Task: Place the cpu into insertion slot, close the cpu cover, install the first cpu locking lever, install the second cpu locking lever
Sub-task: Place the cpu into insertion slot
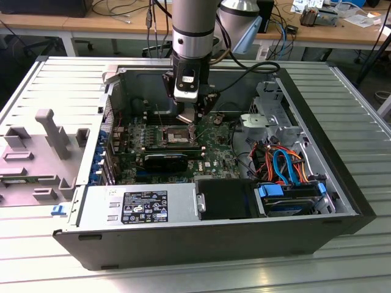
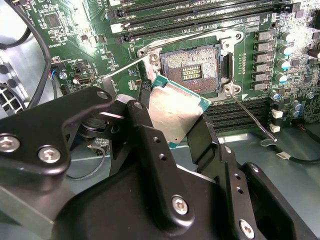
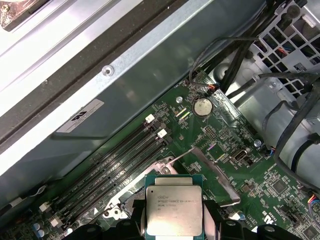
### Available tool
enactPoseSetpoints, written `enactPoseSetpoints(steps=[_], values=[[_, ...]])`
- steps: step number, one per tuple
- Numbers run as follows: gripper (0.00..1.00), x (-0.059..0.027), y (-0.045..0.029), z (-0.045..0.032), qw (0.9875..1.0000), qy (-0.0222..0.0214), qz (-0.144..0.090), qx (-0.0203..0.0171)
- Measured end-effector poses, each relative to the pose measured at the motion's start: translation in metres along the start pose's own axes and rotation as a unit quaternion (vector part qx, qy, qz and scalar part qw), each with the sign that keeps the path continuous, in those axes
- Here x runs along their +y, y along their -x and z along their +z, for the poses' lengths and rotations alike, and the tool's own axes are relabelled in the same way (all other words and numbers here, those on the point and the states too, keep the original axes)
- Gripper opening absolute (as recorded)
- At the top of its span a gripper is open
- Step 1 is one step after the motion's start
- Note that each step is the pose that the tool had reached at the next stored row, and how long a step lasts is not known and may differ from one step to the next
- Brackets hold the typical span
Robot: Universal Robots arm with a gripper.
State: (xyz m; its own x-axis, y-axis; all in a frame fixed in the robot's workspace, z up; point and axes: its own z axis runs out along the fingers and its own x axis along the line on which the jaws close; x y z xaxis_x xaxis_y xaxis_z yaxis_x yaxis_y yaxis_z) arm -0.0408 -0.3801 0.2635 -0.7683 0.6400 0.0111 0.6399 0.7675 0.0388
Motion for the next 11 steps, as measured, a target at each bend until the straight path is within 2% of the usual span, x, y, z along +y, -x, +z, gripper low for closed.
enactPoseSetpoints(steps=[11], values=[[0.54, -0.0022, -0.0027, -0.0001, 1.0000, 0.0000, 0.000, 0.0000]])
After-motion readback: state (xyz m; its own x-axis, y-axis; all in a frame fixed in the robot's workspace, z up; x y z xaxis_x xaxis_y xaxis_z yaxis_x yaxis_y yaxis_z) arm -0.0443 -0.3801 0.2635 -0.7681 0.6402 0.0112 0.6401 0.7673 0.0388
